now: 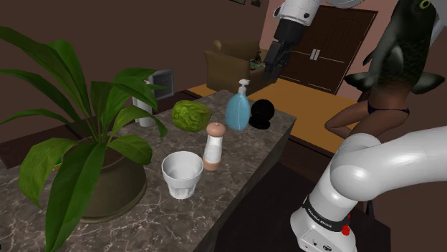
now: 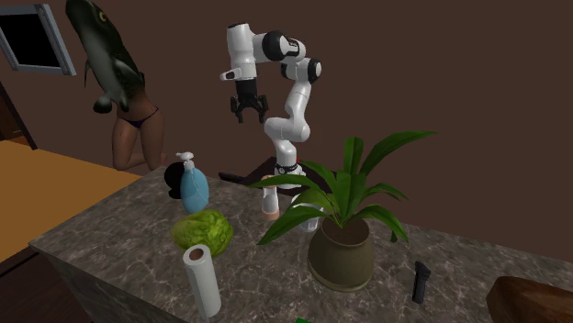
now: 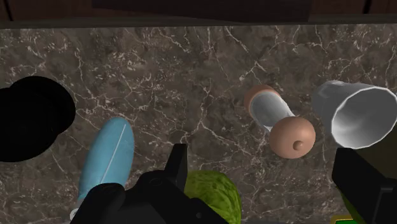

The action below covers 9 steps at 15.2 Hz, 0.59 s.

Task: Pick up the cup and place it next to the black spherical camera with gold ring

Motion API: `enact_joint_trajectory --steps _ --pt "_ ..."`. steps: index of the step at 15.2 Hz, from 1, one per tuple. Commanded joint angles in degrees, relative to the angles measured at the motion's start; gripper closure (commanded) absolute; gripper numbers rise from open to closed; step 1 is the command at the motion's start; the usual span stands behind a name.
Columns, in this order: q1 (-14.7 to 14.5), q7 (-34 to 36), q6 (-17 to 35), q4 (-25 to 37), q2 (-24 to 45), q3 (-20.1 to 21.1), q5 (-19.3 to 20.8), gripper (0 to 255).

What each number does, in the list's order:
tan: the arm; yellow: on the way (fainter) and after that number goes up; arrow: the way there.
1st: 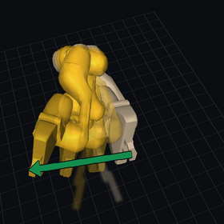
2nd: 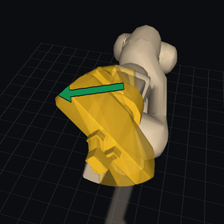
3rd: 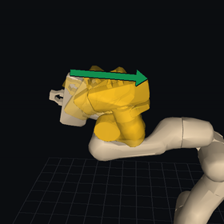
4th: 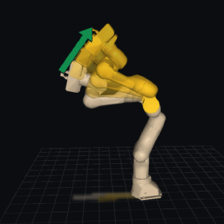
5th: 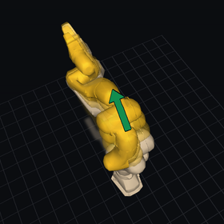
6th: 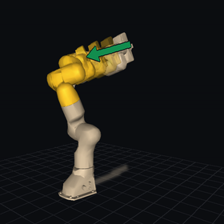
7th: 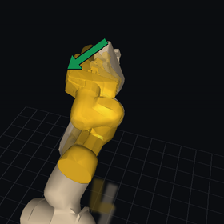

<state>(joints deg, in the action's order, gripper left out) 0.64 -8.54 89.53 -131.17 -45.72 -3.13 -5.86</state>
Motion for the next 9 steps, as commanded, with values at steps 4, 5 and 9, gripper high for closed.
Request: enact_joint_trajectory --steps 4,5,9 --pt "-0.45 3.07 4.44 -4.69 -0.18 2.38 -2.31 0" --pt "-0.65 4.07 5.98 -6.13 -0.08 3.19 -3.11 0" --pt "-1.68 7.97 12.4 -11.19 1.14 6.6 -6.49 0"
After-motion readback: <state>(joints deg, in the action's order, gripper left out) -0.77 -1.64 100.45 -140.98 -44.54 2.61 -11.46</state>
